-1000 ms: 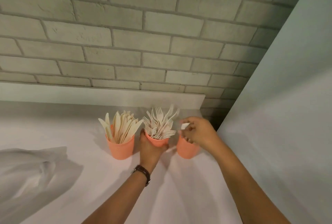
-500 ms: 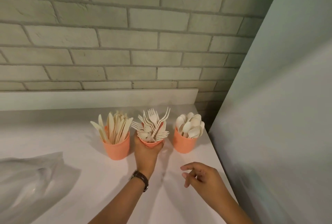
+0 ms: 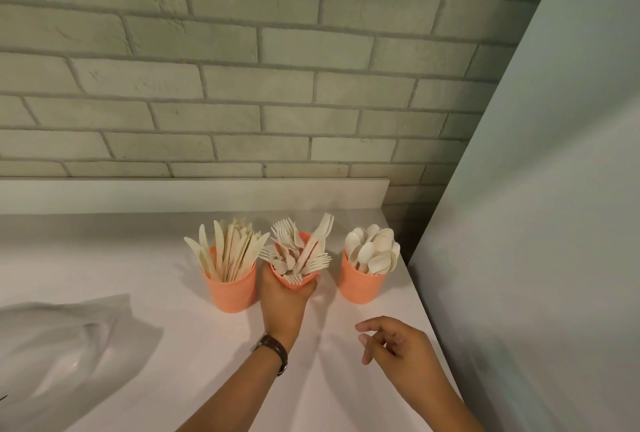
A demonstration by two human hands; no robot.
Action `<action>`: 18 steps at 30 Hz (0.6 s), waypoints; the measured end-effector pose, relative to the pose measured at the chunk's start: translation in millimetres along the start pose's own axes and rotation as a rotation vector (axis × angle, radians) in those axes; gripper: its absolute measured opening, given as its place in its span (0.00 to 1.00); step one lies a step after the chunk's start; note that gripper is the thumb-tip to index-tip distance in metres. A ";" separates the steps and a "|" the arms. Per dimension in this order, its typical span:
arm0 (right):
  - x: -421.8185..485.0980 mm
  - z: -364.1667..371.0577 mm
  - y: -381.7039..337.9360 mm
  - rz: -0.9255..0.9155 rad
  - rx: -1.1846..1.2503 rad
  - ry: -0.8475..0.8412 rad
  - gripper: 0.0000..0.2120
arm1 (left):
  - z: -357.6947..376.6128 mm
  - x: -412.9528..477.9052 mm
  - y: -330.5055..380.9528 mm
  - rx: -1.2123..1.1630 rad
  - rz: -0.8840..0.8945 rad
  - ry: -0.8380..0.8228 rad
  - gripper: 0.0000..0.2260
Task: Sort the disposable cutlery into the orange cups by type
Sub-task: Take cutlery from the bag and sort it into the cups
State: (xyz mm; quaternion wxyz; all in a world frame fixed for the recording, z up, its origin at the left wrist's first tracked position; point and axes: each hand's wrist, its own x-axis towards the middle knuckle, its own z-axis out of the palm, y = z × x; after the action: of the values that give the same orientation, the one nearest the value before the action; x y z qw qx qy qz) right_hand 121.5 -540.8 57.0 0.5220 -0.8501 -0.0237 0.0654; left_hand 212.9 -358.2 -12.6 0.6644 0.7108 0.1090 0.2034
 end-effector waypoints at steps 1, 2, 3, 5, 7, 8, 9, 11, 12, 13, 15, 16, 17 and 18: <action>0.5 -0.7 1.0 0.000 -0.005 0.010 0.08 | 0.8 -0.9 0.8 0.016 -0.011 -0.017 0.29; 0.6 -0.9 2.4 0.004 -0.014 0.015 0.08 | 1.6 -2.0 0.3 0.038 -0.028 -0.036 0.29; 0.4 -1.2 3.3 0.006 -0.018 0.013 0.08 | 2.0 -2.1 -0.6 0.057 -0.045 -0.051 0.28; 0.4 -1.0 4.4 0.004 -0.015 0.004 0.08 | 3.0 -0.5 -0.4 0.078 -0.061 -0.075 0.29; 0.5 0.9 3.0 0.002 -0.010 -0.008 0.08 | 4.0 2.4 2.3 0.084 -0.077 -0.080 0.29; 1.0 2.4 1.0 0.002 -0.010 -0.015 0.08 | 5.3 4.9 2.6 0.084 -0.077 -0.083 0.29; 1.7 3.8 -1.2 0.000 -0.017 -0.025 0.08 | 6.6 7.2 4.6 0.097 -0.092 -0.090 0.29; 3.8 7.4 -7.0 -0.016 -0.030 -0.051 0.09 | 6.2 10.5 5.9 0.106 -0.150 -0.113 0.31; 4.6 10.0 -10.8 -0.028 -0.032 -0.067 0.09 | 5.9 12.1 7.5 0.124 -0.190 -0.122 0.33; 5.1 13.6 -14.9 -0.042 -0.034 -0.086 0.09 | 4.4 12.2 9.2 0.176 -0.239 -0.120 0.37; 5.3 24.2 -22.7 -0.064 -0.029 -0.124 0.08 | -7.7 6.7 25.6 0.255 -0.322 -0.192 0.41; 5.2 31.3 -26.8 -0.070 -0.022 -0.139 0.08 | -16.7 1.4 33.0 0.221 -0.331 -0.271 0.37; 4.5 39.5 -30.6 -0.077 -0.014 -0.149 0.08 | -29.8 -7.0 45.2 0.215 -0.340 -0.386 0.31; 3.3 49.4 -34.2 -0.080 -0.006 -0.160 0.09 | -45.4 -17.4 59.3 0.231 -0.370 -0.518 0.26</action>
State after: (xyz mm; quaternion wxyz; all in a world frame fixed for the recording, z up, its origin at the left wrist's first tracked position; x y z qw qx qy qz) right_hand 119.0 -481.3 65.1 0.5183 -0.8420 -0.0993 0.1120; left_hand 170.7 -330.3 45.1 0.6107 0.7777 0.0862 -0.1216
